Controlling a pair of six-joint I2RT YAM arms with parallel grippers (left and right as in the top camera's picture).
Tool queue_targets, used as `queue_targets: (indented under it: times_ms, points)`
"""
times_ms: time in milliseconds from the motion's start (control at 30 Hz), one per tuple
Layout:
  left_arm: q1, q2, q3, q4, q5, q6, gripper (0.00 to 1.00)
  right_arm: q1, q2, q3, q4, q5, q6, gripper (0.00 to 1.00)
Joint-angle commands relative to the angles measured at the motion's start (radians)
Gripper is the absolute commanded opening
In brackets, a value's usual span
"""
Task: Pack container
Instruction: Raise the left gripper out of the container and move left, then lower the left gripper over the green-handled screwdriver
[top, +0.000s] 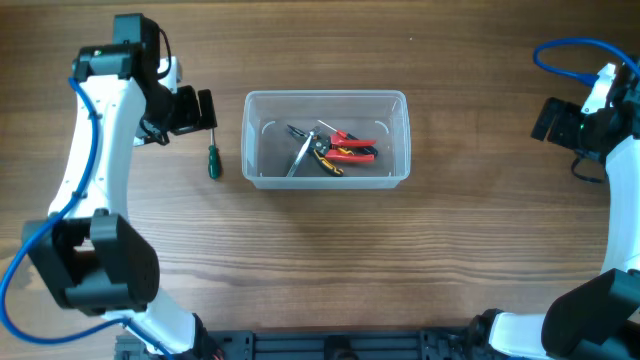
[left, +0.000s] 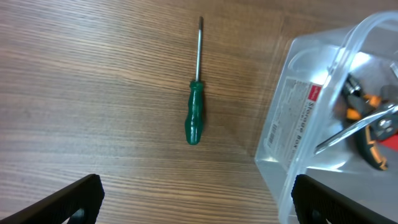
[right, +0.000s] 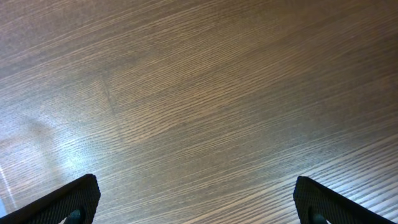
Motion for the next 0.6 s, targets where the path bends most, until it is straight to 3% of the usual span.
queue_targets:
  times_ms: [0,567]
  points:
    - [0.005,0.067,-0.01,0.023,0.032,0.096,1.0,-0.003,0.0,-0.002,0.002,-0.005,0.013,1.0]
    - [-0.055,0.182,-0.011,0.079,-0.124,0.026,1.0,-0.003,0.0,-0.002,0.002,-0.005,0.013,1.0]
